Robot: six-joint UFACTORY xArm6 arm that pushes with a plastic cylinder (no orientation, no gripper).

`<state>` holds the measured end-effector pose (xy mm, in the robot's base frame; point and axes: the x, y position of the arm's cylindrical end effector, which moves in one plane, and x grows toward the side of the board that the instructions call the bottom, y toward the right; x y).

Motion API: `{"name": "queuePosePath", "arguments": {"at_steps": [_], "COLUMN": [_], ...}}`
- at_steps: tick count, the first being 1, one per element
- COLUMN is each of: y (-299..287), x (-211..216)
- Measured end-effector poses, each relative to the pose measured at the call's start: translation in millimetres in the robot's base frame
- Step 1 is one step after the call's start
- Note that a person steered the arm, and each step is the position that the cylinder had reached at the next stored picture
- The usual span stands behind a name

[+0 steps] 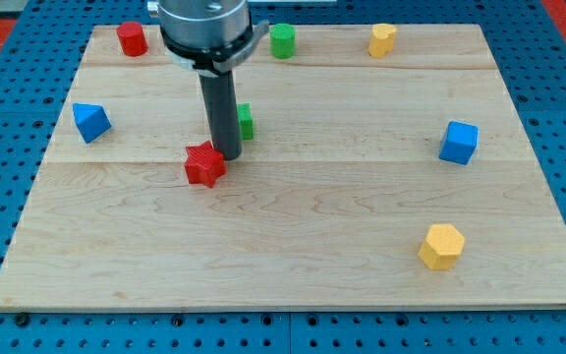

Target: Move your arm at the bottom right

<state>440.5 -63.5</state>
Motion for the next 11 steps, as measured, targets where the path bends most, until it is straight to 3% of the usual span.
{"name": "queuePosePath", "arguments": {"at_steps": [1, 3, 4, 7, 9, 11], "y": [46, 277, 354, 366, 358, 276], "x": [11, 27, 54, 106, 107, 133]}}
